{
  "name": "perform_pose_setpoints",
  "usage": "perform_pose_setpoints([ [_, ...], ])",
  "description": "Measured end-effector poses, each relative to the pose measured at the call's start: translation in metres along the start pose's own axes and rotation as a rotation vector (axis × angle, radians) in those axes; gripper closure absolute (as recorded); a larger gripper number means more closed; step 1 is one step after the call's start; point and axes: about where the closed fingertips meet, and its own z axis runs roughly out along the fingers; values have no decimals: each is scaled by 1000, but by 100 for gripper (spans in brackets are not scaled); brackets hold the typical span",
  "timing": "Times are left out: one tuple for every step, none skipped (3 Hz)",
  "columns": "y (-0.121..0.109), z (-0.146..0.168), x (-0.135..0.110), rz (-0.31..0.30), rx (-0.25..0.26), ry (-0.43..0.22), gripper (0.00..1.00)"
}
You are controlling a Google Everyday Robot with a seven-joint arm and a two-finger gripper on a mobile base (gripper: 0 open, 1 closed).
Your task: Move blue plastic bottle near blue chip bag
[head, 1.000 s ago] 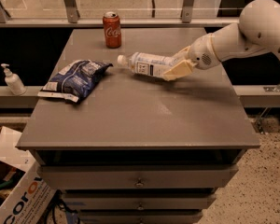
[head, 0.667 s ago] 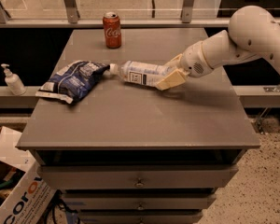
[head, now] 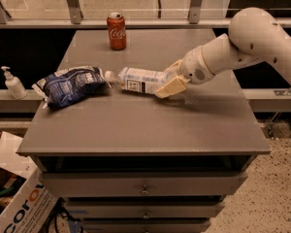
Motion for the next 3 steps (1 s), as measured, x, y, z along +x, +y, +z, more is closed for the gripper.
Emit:
perform_pose_setpoints([
  [7, 4, -3, -8, -15, 3, 74],
  [7, 3, -4, -8, -15, 3, 51],
  [12, 6, -5, -13, -26, 4, 28],
])
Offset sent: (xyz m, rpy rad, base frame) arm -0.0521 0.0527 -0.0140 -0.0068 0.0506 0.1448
